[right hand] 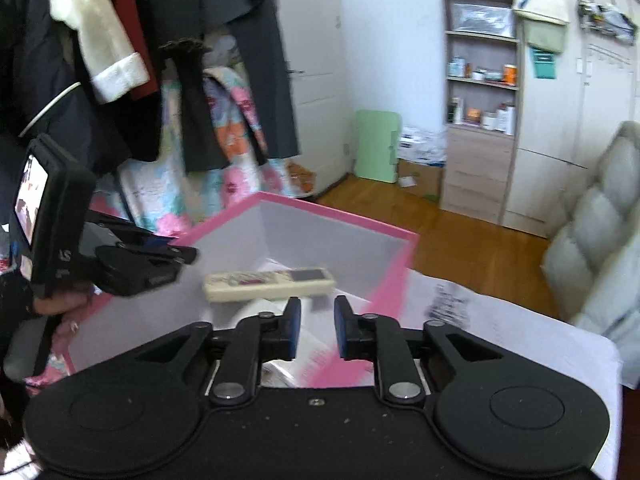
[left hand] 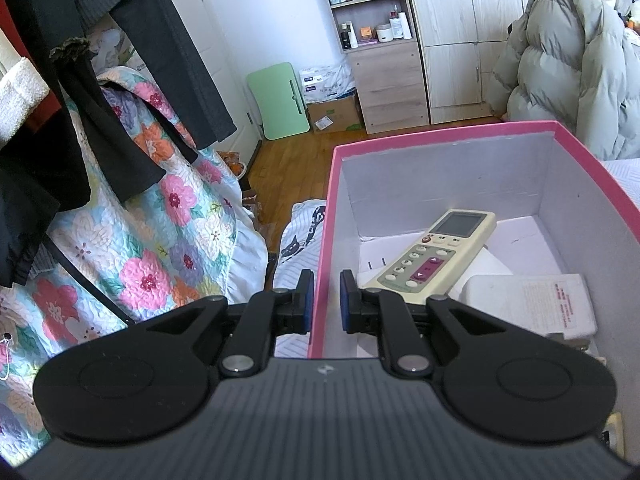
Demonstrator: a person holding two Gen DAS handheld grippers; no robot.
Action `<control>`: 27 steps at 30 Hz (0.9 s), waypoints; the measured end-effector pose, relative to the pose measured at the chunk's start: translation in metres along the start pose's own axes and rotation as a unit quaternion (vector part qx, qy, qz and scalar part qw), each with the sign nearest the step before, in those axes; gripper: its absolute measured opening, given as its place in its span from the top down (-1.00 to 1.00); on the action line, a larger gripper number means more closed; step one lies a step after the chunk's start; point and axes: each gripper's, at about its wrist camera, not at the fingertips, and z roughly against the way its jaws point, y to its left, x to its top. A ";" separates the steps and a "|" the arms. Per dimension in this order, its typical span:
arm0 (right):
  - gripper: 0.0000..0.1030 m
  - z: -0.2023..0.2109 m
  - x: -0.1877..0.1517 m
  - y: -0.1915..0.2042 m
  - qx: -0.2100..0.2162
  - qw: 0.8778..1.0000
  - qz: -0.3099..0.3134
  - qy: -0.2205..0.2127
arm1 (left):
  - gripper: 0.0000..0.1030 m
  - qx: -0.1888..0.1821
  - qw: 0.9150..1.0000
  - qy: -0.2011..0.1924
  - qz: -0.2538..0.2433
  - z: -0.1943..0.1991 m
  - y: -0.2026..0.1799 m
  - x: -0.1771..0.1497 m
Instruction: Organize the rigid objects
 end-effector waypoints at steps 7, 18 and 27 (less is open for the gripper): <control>0.43 0.024 -0.026 -0.049 -0.058 0.998 -0.020 0.024 | 0.76 0.000 1.000 0.000 -0.001 0.000 -0.001 0.001; 0.28 -0.020 -0.071 -0.086 -0.019 0.994 -0.044 0.096 | 0.76 0.003 1.000 0.004 -0.002 0.000 -0.002 0.002; 0.02 -0.080 -0.058 -0.088 -0.016 0.996 -0.023 0.082 | 0.76 0.004 1.000 0.004 -0.002 -0.001 -0.003 0.003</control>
